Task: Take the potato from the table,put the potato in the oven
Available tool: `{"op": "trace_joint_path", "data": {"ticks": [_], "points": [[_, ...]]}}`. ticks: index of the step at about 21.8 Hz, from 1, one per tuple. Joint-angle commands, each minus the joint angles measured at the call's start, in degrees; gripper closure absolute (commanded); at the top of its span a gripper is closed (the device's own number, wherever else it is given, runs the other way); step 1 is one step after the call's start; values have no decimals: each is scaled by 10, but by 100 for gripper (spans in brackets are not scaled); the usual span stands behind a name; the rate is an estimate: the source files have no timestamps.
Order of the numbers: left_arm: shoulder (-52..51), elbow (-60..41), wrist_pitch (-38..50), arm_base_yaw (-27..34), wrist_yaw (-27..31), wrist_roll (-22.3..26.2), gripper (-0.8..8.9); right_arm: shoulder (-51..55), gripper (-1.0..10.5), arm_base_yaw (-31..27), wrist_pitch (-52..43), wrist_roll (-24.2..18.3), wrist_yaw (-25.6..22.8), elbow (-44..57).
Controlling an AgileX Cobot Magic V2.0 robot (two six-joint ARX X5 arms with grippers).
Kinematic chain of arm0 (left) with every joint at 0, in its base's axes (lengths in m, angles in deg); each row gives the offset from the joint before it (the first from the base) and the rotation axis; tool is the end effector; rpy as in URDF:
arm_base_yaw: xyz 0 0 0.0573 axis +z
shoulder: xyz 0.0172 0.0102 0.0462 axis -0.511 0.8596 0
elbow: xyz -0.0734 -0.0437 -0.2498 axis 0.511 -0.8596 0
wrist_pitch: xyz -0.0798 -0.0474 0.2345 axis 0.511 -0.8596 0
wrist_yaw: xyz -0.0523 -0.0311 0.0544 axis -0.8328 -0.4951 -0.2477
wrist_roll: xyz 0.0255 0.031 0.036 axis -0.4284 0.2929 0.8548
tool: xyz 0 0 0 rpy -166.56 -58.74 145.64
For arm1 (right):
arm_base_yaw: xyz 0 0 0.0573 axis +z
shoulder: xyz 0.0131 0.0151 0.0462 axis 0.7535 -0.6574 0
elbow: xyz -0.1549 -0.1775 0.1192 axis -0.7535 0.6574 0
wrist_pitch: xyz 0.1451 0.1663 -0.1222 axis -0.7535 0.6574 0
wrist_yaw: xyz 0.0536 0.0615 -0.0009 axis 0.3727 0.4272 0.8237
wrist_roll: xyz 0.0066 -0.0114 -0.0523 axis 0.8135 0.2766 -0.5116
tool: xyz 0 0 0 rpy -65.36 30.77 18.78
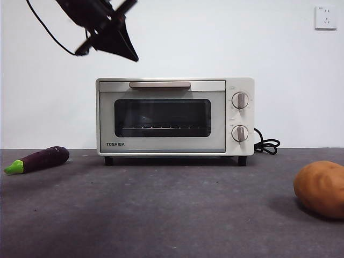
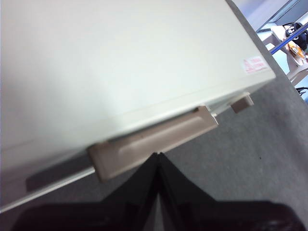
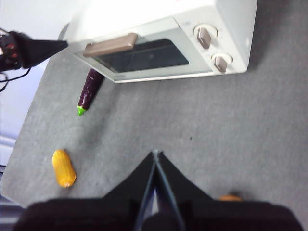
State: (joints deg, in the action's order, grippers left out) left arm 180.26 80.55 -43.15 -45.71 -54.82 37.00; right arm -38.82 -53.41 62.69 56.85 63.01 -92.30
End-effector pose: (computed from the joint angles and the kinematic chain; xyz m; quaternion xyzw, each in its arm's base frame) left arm 0.4087 -0.1229 0.3465 -0.1185 0.3590 -0.3030 0.8748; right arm 0.2070 0.0015 0.3860 0.1953 0.3654 0.2383 0.8784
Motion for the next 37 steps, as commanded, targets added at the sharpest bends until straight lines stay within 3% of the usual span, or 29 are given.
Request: {"op": "trace_joint_path", "data": {"ticks": [1,13,18,26,32,37], "points": [[18,2,20,-3,-2,-10,819,-2,946,1,13,-10,0,-3],[54,2,61,-4,33,-10,819,-2,946,1,35,-25,0,-3],[54,2,36,-5,40,-7,819,-2,946,1,34,-25,0,-3],[54,2,-52,-21,47,57,819,-2,946,1,40,-24,0,-3],[54,2,-87,-41,89,75,819,-2,946,1,53,-25,0,-3],[54,2,-170,-56,147,127,819,-2,946,1,55,-27,0,-3]]}}
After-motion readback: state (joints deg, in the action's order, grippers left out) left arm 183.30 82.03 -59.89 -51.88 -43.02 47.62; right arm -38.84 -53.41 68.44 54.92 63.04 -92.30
